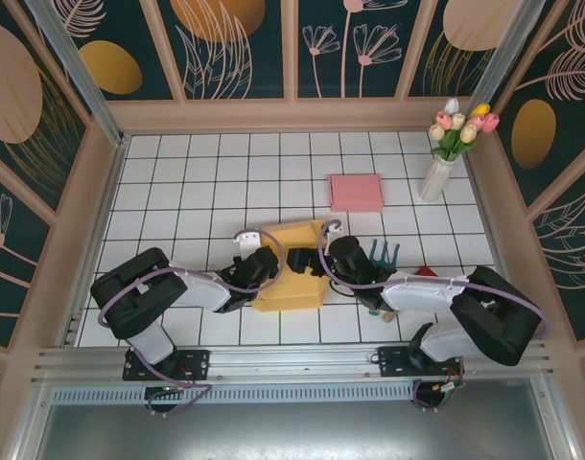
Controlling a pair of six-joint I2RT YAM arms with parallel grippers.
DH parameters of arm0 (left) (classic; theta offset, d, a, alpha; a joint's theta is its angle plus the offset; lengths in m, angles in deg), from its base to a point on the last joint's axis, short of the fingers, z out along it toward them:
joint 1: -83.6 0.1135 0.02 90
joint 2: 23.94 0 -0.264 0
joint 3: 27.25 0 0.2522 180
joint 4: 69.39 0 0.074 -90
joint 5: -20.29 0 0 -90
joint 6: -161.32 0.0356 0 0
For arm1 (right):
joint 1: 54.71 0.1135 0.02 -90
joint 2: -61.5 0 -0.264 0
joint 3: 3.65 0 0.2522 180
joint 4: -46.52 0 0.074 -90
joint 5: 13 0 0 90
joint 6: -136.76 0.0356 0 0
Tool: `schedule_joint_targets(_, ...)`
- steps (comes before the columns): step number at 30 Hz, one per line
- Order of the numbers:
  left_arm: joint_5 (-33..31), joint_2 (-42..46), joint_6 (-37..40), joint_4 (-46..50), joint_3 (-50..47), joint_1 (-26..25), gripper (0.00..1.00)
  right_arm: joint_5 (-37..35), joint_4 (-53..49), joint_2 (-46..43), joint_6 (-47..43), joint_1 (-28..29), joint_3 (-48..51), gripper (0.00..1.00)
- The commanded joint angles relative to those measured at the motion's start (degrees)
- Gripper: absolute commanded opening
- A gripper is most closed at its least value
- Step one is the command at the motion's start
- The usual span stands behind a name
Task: Fold the paper box
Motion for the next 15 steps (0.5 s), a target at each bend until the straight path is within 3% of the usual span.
schedule_joint_targets(1,0.2,-0.1,-0.5,2.0,-1.2,-0.2,0.02,0.4,-0.4,-0.2,-1.0,0.9,-2.3,0.99)
schedule_joint_targets(9,-3.2,1.0,1.0,3.5,-2.1,-0.2,0.02,-4.4,-20.3,-13.2,-9.1,1.5,-5.8,0.99)
schedule_joint_targets(15,-4.5,4.2,1.8,4.6,-3.1,-0.2,0.02,-4.3,-36.4,-25.8,-21.4,1.4,-9.5,0.99)
